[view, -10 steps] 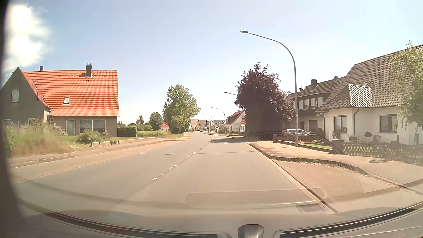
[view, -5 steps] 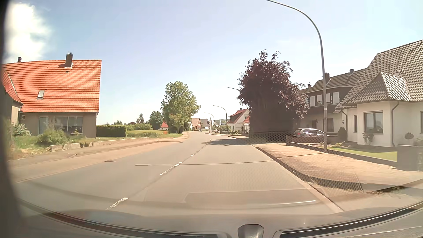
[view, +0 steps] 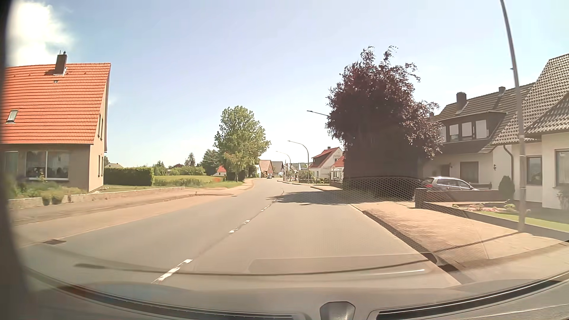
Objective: Follow the waypoints while adhering to traffic rules and regulations
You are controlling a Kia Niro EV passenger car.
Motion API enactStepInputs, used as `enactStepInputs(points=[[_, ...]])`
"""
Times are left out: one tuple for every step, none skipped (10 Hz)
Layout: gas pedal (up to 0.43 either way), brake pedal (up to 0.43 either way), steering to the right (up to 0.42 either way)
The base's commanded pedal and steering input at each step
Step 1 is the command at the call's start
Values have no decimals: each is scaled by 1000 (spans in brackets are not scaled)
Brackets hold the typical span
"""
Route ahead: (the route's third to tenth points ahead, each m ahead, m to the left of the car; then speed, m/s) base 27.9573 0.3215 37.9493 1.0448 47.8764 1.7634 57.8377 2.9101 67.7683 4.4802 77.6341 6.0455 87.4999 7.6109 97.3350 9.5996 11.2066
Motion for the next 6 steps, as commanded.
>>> enactStepInputs(points=[[79, 6, -8], [79, 6, -8], [79, 6, -8], [79, 6, -7], [79, 6, -5], [79, 6, -5]])
